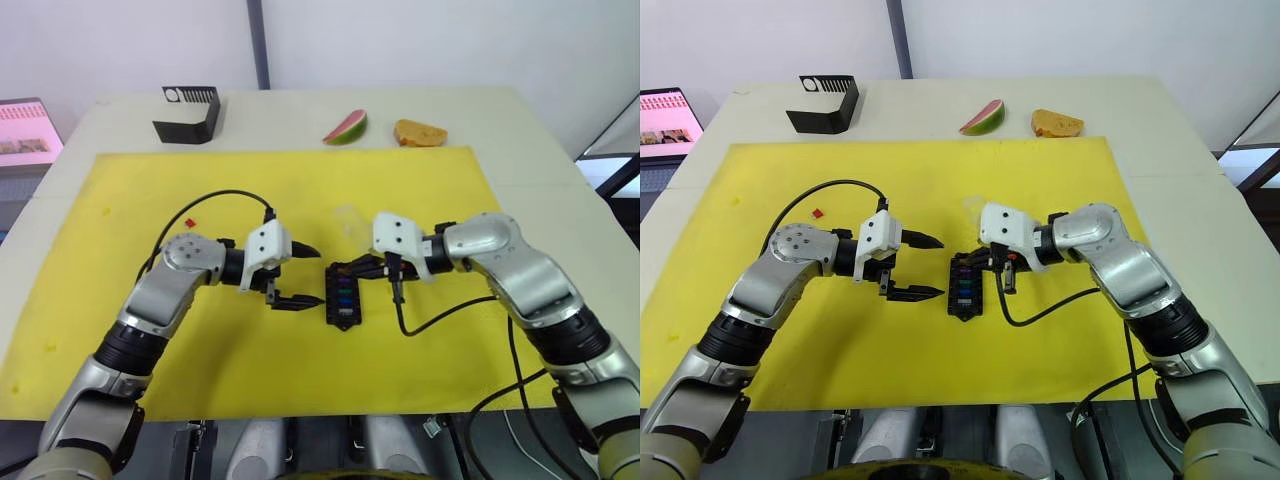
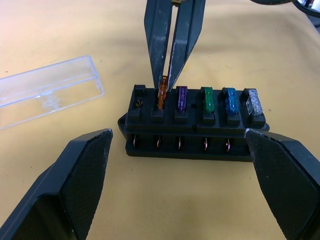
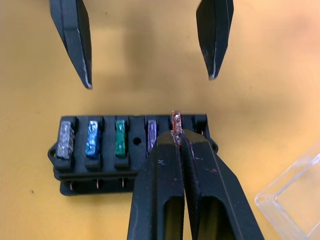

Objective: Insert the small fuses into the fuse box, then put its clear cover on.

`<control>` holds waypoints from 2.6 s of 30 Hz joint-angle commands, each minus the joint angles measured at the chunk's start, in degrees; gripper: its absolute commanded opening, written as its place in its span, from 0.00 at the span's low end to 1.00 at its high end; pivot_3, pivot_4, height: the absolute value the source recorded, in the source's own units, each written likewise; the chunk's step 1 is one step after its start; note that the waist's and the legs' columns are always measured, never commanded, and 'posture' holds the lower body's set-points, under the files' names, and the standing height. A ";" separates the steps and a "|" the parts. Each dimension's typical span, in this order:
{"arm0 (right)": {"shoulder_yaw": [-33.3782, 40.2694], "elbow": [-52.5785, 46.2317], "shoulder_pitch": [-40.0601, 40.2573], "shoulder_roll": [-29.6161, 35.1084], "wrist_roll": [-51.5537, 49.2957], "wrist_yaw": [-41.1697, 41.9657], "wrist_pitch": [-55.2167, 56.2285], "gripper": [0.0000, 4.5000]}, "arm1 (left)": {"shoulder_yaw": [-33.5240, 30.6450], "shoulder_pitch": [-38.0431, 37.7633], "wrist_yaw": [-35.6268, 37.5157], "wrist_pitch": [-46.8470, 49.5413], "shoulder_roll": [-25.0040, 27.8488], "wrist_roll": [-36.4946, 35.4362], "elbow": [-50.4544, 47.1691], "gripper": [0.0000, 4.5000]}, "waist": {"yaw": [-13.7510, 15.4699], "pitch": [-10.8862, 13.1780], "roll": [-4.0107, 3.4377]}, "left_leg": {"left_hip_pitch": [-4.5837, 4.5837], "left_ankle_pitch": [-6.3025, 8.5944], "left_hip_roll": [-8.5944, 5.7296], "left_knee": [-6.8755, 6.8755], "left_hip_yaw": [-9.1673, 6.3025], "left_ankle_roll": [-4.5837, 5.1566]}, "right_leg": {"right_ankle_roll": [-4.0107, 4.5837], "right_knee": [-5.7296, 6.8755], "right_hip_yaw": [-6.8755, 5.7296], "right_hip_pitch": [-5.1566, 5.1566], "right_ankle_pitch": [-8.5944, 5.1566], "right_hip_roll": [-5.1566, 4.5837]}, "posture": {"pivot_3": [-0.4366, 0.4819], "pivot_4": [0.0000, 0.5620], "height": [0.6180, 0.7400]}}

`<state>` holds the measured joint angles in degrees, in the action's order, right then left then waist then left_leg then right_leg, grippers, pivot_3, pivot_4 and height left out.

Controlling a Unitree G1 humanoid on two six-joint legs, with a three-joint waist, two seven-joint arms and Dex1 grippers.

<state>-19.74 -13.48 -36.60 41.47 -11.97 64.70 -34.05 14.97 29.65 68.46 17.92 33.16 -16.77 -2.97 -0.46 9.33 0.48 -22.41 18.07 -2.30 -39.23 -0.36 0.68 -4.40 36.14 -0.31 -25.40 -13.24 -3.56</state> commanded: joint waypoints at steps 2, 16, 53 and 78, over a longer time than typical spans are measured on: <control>-0.19 -0.68 -1.15 -0.15 1.32 -0.30 0.78 0.00 | -0.96 0.35 -0.10 -1.09 -0.06 -0.09 -1.25 0.99 | 0.01 0.00 0.00 | 0.00 0.00 0.00 0.00 0.00 0.00 | 0.00 0.00 0.00 0.00 0.00 0.00 | 0.48 0.27 1.00; -1.24 -1.36 -0.73 -0.30 2.13 0.11 -0.38 0.00 | -0.80 0.79 -0.03 -1.62 -0.29 0.10 -0.62 0.99 | -0.03 -0.01 0.00 | 0.00 -0.01 0.00 -0.01 0.00 -0.02 | 0.00 0.02 0.00 0.00 0.00 0.00 | 0.48 0.27 1.00; 5.18 -5.25 -3.11 -0.48 -3.64 -0.91 -9.67 0.51 | -1.73 0.73 0.27 -2.64 -0.09 1.08 1.12 1.00 | -0.05 -0.03 0.01 | 0.02 -0.02 -0.02 -0.04 0.00 -0.03 | 0.00 0.07 -0.01 0.01 0.00 0.01 | 0.48 0.27 1.00; 6.27 -4.53 12.64 -6.49 -5.31 -11.34 -3.17 0.01 | -0.50 -0.02 1.46 -3.49 0.11 1.60 -0.25 1.00 | 0.02 -0.04 0.01 | 0.02 -0.01 -0.02 -0.05 0.00 -0.01 | -0.01 0.09 -0.01 0.01 0.00 0.01 | 0.48 0.27 1.00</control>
<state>-12.56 -17.64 -24.54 34.14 -18.60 53.63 -38.04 14.64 28.98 69.78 15.40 33.37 -15.14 -1.29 -0.44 9.29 0.49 -22.39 18.06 -2.33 -39.27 -0.36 0.67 -4.41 36.23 -0.32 -25.39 -13.24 -3.55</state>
